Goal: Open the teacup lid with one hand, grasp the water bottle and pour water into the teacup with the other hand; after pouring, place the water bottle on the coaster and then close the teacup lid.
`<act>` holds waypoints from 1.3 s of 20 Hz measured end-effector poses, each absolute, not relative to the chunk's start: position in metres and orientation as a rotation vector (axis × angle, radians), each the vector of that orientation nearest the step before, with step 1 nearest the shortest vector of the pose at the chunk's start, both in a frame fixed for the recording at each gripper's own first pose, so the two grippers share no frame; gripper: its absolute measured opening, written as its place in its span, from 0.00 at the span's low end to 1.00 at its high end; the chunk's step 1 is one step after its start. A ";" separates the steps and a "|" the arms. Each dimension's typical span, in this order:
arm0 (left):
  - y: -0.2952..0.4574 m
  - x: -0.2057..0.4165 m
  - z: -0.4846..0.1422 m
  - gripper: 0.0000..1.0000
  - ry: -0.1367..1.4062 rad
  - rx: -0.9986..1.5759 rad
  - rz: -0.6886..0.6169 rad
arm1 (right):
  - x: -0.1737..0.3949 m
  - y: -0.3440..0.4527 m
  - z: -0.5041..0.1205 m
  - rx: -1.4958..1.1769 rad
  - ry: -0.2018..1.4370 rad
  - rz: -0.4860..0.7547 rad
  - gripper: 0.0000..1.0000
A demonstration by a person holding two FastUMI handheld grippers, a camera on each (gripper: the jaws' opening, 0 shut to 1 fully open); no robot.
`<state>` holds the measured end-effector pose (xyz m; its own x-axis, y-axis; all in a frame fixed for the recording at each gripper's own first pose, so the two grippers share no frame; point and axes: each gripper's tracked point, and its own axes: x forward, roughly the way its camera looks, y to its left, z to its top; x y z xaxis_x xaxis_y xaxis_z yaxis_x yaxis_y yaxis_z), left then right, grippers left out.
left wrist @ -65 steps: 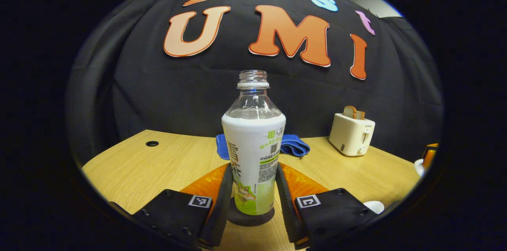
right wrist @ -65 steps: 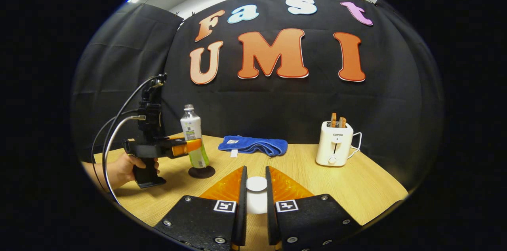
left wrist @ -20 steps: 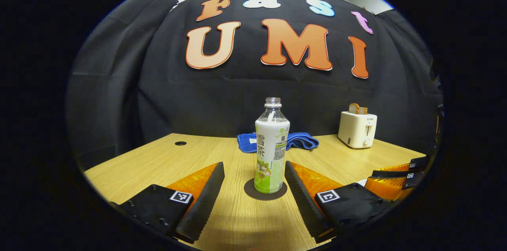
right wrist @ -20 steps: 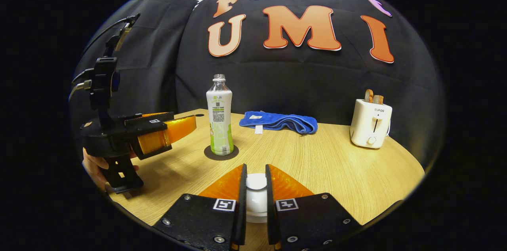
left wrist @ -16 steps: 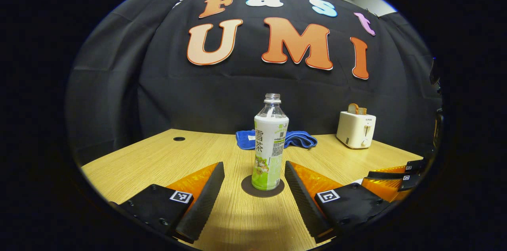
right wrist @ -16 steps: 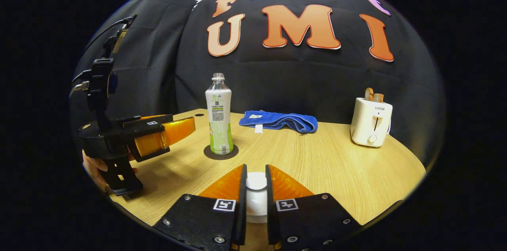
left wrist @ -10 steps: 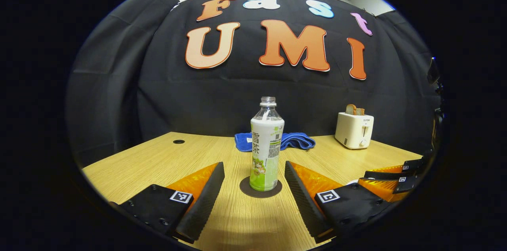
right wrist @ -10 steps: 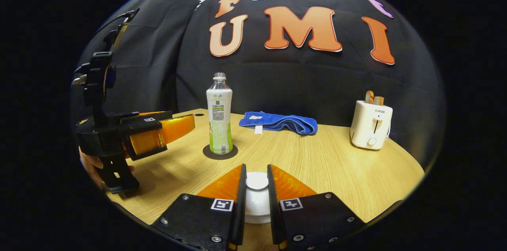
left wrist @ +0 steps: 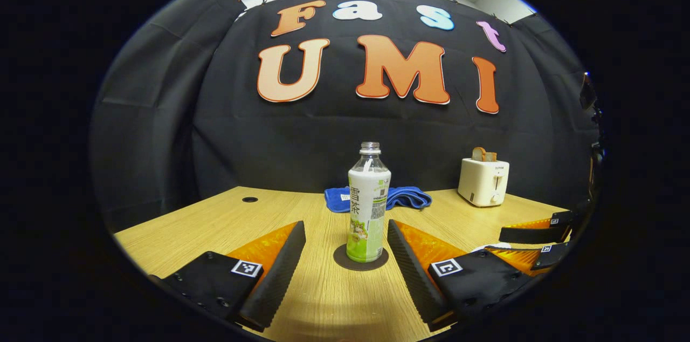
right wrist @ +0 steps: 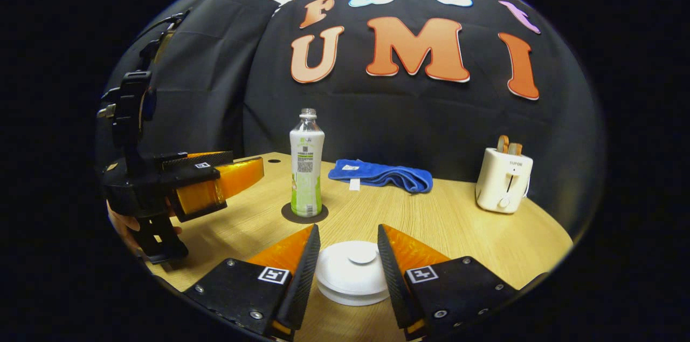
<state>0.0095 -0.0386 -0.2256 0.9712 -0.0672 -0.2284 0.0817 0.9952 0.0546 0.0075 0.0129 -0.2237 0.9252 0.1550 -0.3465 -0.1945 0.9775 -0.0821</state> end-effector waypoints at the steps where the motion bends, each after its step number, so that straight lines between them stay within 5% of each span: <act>1: -0.039 0.008 -0.221 0.98 0.219 0.068 -0.078 | 0.007 0.016 -0.217 -0.124 0.325 0.182 0.67; 13: -0.027 -0.031 -0.167 0.98 0.171 0.106 -0.108 | 0.005 0.004 -0.148 -0.167 0.165 0.090 0.81; 26: 0.028 -0.058 -0.078 0.96 0.060 0.145 0.040 | -0.017 0.022 -0.073 -0.142 0.049 0.065 0.88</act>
<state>-0.0576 0.0280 -0.0776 0.9974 0.0444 -0.0572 -0.0356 0.9887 0.1455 -0.0175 0.0221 -0.0735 0.9967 0.0616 -0.0530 -0.0685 0.9878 -0.1396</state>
